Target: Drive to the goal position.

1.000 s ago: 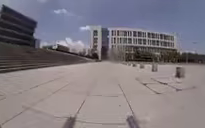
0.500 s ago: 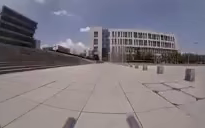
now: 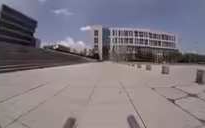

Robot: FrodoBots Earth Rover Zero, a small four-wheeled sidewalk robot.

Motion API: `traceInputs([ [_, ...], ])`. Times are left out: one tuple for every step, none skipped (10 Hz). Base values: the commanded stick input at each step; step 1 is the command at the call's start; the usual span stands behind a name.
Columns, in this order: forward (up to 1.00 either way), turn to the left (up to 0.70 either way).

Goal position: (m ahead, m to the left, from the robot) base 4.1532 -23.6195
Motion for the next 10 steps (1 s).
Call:
traceInputs([
  [1.0, 0.0],
  [1.0, 0.0],
  [1.0, -0.17],
  [1.0, -0.27],
  [1.0, -0.27],
  [1.0, -0.27],
  [1.0, -0.27],
  [1.0, -0.27],
  [1.0, -0.27],
  [1.0, -0.27],
])
